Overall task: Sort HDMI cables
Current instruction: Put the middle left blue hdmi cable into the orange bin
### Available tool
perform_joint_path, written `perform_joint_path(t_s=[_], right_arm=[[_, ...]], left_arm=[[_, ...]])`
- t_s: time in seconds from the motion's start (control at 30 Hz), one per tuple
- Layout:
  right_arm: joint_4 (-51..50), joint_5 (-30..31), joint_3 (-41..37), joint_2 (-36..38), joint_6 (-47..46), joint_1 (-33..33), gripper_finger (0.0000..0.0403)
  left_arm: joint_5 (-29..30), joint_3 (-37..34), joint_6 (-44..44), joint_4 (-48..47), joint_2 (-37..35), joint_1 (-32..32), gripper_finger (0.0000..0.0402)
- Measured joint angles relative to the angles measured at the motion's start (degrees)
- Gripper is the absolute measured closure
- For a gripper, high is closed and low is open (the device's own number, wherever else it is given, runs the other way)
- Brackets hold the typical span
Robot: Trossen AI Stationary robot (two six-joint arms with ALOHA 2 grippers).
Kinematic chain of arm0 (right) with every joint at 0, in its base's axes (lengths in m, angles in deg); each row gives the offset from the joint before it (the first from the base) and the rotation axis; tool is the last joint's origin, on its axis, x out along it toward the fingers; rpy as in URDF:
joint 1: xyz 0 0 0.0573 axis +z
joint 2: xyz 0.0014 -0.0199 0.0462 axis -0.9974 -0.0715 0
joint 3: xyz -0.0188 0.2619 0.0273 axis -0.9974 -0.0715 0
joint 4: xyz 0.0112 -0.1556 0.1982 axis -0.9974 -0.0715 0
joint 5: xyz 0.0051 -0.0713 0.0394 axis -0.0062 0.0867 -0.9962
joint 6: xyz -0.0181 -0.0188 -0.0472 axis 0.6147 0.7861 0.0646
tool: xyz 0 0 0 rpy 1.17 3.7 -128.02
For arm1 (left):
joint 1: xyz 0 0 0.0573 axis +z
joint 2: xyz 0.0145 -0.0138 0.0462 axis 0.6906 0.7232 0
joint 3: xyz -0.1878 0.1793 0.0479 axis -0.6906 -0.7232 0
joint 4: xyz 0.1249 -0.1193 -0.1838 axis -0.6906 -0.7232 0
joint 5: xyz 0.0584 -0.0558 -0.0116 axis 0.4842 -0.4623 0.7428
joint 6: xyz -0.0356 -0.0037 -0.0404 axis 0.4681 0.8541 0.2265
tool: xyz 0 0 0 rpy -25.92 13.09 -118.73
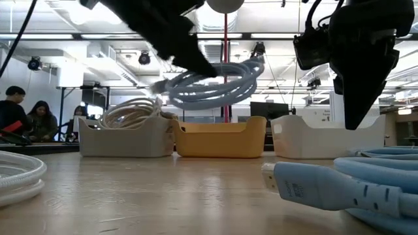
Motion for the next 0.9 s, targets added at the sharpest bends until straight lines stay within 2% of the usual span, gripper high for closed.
perform_joint_path(t_s=[0.2, 0.43, 0.5, 0.67, 0.9], right_arm=[[0.8, 1.4, 0.0, 0.0, 1.7, 0.0, 0.0313], [0.9, 2.8, -0.3, 0.0, 1.8, 0.0, 0.031], [0.9, 2.8, -0.5, 0.0, 1.7, 0.0, 0.0307], [1.1, 3.0, -0.9, 0.0, 1.7, 0.0, 0.0307], [1.5, 3.0, -1.0, 0.0, 1.9, 0.0, 0.0319]], left_arm=[[6.3, 4.3, -9.4, 0.0, 0.3, 3.8, 0.0363], [6.8, 4.6, -16.0, 6.9, 1.2, 13.2, 0.0362], [6.0, 4.6, -15.7, 7.9, 2.0, 16.2, 0.0361], [-0.8, 4.5, -13.4, 8.9, 5.1, 22.2, 0.0361], [-1.5, 4.4, -13.7, 11.5, 10.7, 25.0, 0.036]])
